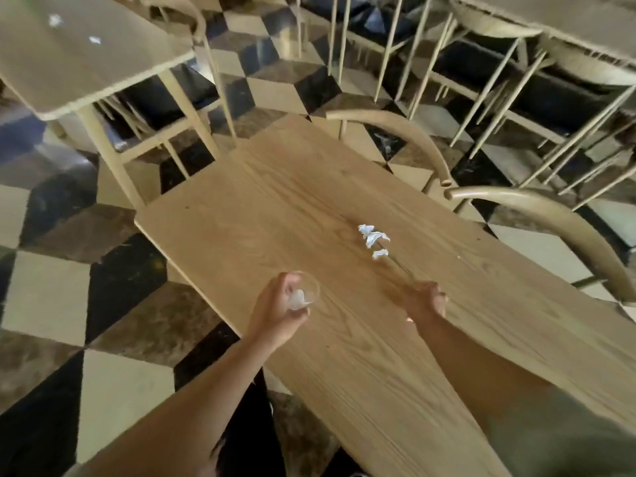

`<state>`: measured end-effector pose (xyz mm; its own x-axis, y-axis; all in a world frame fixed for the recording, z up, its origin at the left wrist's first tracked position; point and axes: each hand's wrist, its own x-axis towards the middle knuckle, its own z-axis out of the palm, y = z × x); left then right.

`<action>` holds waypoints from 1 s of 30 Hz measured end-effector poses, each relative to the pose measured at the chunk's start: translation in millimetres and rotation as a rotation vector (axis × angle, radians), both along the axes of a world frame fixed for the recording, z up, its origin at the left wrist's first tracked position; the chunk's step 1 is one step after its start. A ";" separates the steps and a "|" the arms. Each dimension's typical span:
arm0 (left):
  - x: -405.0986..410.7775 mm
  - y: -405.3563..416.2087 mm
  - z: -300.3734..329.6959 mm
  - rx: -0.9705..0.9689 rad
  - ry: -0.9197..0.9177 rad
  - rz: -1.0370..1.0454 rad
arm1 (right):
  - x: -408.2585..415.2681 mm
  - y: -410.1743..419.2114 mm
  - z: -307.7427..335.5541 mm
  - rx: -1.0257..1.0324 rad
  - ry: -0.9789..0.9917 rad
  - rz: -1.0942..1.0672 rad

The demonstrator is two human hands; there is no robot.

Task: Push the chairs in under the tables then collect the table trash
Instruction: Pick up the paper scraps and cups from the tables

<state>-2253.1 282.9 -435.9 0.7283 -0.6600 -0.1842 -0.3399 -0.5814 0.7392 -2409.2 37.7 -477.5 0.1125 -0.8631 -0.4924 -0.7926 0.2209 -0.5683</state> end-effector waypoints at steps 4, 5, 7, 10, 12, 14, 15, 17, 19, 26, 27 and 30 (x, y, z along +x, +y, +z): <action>88.3 -20.7 -25.9 -0.042 0.006 -0.155 | 82.8 -19.9 -14.0 -0.119 0.137 -0.036; 120.4 -24.5 -33.0 -0.050 0.008 -0.199 | 113.8 -23.7 -19.5 -0.145 0.156 -0.014; 173.8 -20.1 -39.7 -0.055 0.011 -0.232 | 176.0 -22.7 -25.9 -0.171 0.144 0.028; 240.9 -12.7 -36.8 -0.033 0.021 -0.229 | 258.0 2.3 -25.7 -0.161 0.119 0.288; 281.0 -3.4 -34.0 -0.006 0.027 -0.187 | 305.3 32.1 -22.7 -0.131 0.084 0.481; 315.3 7.5 -32.6 0.030 0.026 -0.127 | 347.1 63.9 -13.7 -0.066 -0.024 0.597; 336.9 17.1 -30.9 0.051 0.016 -0.081 | 375.4 77.9 -6.1 -0.028 -0.114 0.624; 376.9 48.3 -30.0 0.095 -0.001 0.028 | 438.4 112.1 10.4 0.026 -0.319 0.631; 385.0 51.9 -29.9 0.119 -0.023 0.045 | 466.5 123.3 26.2 0.010 -0.462 0.619; 466.8 163.3 -19.4 0.205 -0.004 0.296 | 610.9 255.8 50.6 -0.104 -0.381 1.492; 480.1 181.2 -17.7 0.209 -0.007 0.343 | 632.0 275.4 53.5 -0.107 -0.339 1.619; 514.7 222.1 -14.3 0.210 0.016 0.422 | 686.6 316.3 65.3 -0.031 -0.224 1.877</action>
